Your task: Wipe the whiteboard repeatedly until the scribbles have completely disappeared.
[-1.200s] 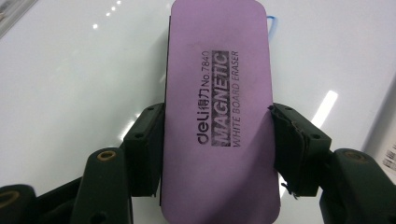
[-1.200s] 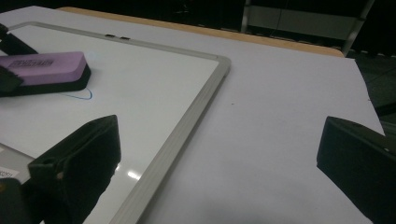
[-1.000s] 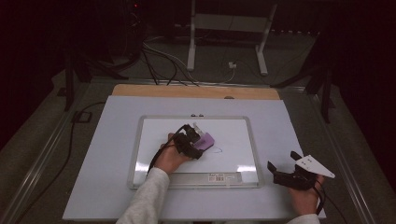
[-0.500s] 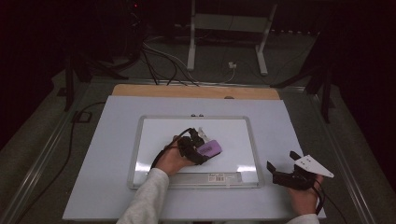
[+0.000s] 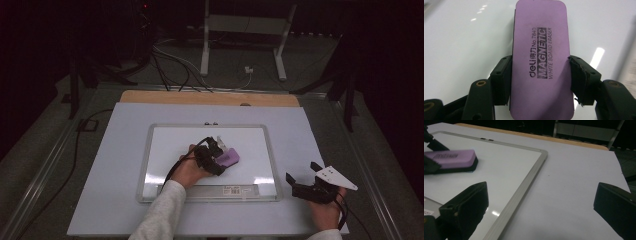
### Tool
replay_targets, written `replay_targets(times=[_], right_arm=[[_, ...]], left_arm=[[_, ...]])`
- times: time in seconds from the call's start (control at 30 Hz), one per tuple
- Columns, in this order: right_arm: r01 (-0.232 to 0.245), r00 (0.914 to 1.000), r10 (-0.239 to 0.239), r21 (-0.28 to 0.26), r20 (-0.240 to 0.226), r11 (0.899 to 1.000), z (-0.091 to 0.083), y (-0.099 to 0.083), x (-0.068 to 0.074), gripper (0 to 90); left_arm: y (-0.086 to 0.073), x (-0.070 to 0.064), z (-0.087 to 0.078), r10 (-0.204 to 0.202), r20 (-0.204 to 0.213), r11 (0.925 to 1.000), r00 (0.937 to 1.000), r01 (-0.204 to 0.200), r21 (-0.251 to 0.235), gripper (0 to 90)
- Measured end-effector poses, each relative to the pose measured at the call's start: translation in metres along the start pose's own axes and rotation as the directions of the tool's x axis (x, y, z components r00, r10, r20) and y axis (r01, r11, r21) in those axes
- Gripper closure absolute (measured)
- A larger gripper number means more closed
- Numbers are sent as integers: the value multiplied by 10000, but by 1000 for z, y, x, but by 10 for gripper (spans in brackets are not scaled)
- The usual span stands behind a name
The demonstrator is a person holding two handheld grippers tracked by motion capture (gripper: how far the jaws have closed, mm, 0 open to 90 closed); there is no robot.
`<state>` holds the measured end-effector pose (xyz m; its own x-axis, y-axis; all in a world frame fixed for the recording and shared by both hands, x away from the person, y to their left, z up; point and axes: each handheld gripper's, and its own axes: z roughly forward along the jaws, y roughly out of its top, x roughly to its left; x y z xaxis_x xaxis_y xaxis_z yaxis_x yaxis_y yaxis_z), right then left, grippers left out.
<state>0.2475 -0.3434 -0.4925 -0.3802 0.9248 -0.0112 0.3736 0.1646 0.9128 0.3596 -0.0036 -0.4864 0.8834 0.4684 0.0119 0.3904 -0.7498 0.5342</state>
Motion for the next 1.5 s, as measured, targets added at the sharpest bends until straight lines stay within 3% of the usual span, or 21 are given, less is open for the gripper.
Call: replay_targets(times=[0.07,0.13,0.2,0.27,0.3,0.37,0.43,0.57,0.67,0.8,0.87,0.9,0.97,1.0,1.07,1.17,1.23,1.3,1.37,1.4,1.5], right_arm=[[8,10000,-8,1,4,10000,0,0,0,0],[6,10000,-6,-18,5,10000,0,0,0,0],[0,10000,0,-17,15,10000,-1,0,0,0],[-3,10000,3,-19,23,10000,-1,0,-1,0],[-8,10000,8,-23,23,10000,-1,0,-1,0],[-2,10000,2,-16,19,10000,-1,0,-1,0],[-14,10000,14,21,22,10000,0,0,-1,0],[48,10000,-48,27,-19,10000,1,0,1,0],[32,10000,-32,15,-11,10000,0,0,1,0],[20,10000,-20,3,8,10000,0,0,0,0],[14,10000,-14,8,6,10000,0,0,0,0],[21,10000,-21,5,6,10000,0,0,0,0],[2,10000,-2,18,5,10000,0,0,0,0],[6,10000,-6,17,1,10000,0,0,0,0],[19,10000,-19,7,0,10000,0,0,0,0],[7,10000,-7,-2,9,10000,0,0,0,0],[16,10000,-16,-38,20,10000,-1,0,0,0],[-28,10000,28,-4,35,10000,-1,0,-1,0],[-44,10000,44,10,19,10000,-1,0,-1,0],[-23,10000,23,8,17,10000,0,0,-1,0],[3,10000,-3,9,10,10000,0,0,0,0]], left_arm=[[1,0,0,111,98,9999,9999,-111,16,420],[1,2,1,-118,-28,9999,9999,118,2,420],[1,7,0,-610,-820,9981,9948,615,27,420],[1,13,0,-1031,-1585,9944,9820,1052,52,420],[2,14,0,-1105,-1791,9934,9776,1141,99,420],[3,12,0,-997,-1860,9945,9775,1038,125,420],[4,9,1,-559,-1205,9981,9911,588,206,420],[7,-3,2,255,-114,9994,9996,-252,240,420],[8,-1,3,98,-131,9995,9999,-94,305,420],[11,6,3,-516,-1315,9975,9900,573,404,421],[12,5,3,-483,-1469,9971,9880,563,507,421],[13,3,3,-292,-1436,9977,9892,376,558,420],[12,0,3,136,-458,9985,9989,-112,528,420],[11,-2,3,311,-171,9982,9994,-301,524,420],[12,-2,3,205,-241,9983,9995,-191,551,421],[12,3,3,-363,-1090,9978,9934,421,516,421],[12,5,3,-579,-1309,9968,9897,646,473,421],[12,3,3,-292,-1367,9979,9902,367,526,421],[11,-2,3,318,-603,9985,9977,-291,459,420],[11,-5,3,527,-691,9979,9962,-499,416,420],[12,-2,3,116,-842,9989,9964,-77,463,421]])
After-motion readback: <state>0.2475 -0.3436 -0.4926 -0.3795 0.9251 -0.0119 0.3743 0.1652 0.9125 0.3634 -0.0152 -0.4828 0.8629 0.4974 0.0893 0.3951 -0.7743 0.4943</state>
